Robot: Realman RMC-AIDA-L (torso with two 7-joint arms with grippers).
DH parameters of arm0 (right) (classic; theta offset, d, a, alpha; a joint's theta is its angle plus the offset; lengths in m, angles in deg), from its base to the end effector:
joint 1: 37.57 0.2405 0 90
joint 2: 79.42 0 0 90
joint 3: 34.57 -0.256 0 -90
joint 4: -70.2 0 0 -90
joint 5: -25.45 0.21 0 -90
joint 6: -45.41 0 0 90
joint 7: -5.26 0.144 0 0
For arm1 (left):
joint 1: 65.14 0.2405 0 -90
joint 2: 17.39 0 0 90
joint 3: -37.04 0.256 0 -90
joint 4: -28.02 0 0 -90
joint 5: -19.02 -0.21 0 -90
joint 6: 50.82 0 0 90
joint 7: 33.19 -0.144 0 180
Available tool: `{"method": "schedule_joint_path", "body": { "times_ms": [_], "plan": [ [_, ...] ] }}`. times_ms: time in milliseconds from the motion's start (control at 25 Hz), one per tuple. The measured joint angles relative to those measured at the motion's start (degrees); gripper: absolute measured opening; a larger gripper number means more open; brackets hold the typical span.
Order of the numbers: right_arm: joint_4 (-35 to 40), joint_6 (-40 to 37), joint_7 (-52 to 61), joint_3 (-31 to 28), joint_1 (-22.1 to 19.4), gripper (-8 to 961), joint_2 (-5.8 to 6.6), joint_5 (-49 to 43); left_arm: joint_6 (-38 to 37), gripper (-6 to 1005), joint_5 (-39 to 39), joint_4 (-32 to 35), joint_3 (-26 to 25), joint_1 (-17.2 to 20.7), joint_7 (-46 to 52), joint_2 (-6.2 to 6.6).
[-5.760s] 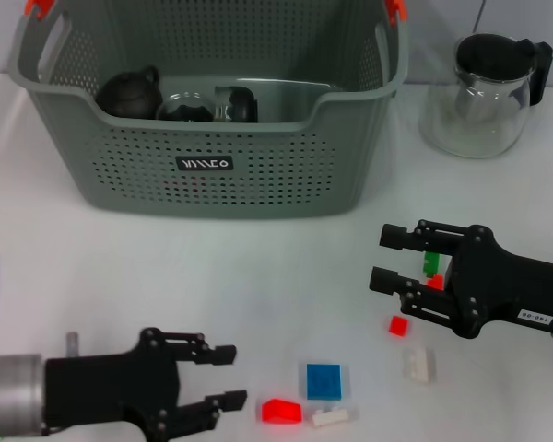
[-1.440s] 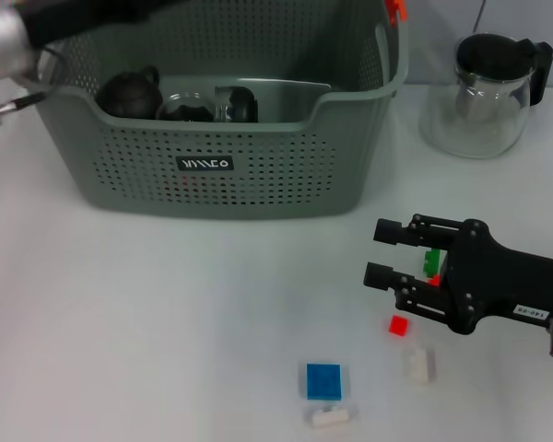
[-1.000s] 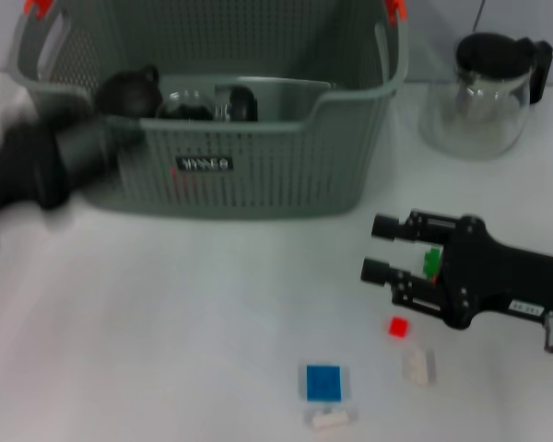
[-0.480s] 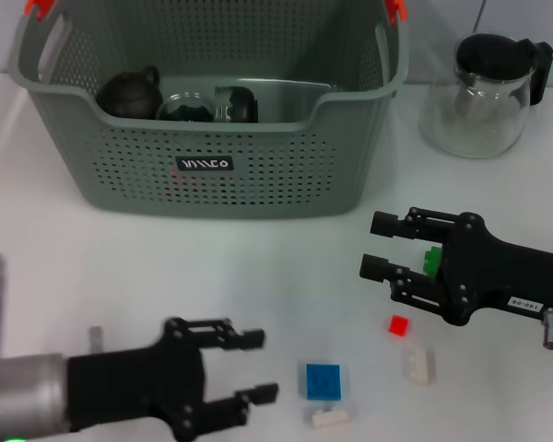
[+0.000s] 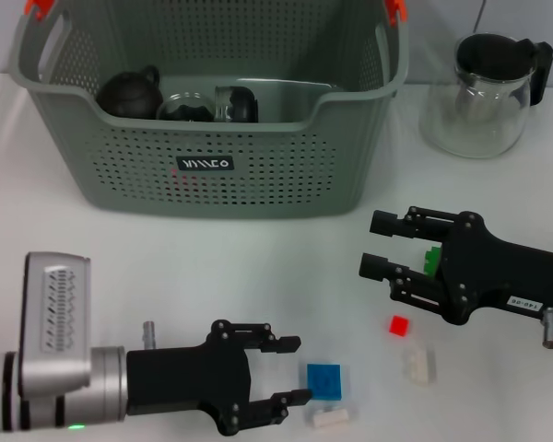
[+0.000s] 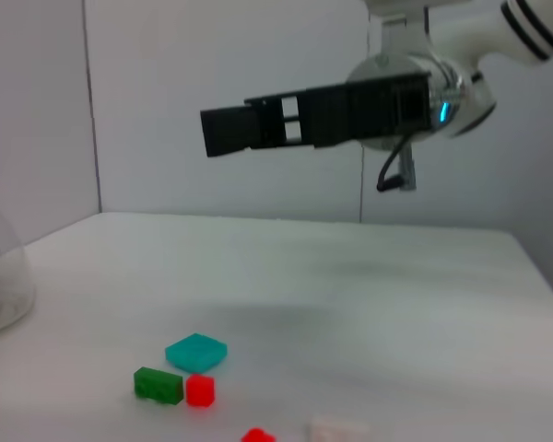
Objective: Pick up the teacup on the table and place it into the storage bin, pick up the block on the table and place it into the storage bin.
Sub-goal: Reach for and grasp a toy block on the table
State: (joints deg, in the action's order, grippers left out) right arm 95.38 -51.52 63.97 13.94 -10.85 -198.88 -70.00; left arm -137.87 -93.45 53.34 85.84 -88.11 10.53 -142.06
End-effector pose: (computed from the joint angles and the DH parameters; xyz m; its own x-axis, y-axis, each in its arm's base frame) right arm 0.2468 0.2882 -0.0266 0.6835 -0.1360 -0.7171 -0.2964 -0.9496 -0.1024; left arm -0.2762 0.2475 -0.0891 0.8775 0.0507 0.4769 0.1401 -0.9781 -0.1539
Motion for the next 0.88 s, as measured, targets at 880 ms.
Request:
{"method": "schedule_joint_path", "body": {
  "times_ms": [880],
  "plan": [
    [0.06,-0.26,0.00,0.00,0.00,565,0.02,0.00,8.20,668,1.29,-8.64,0.02,-3.56,-9.28,-0.05]
  ]
}}
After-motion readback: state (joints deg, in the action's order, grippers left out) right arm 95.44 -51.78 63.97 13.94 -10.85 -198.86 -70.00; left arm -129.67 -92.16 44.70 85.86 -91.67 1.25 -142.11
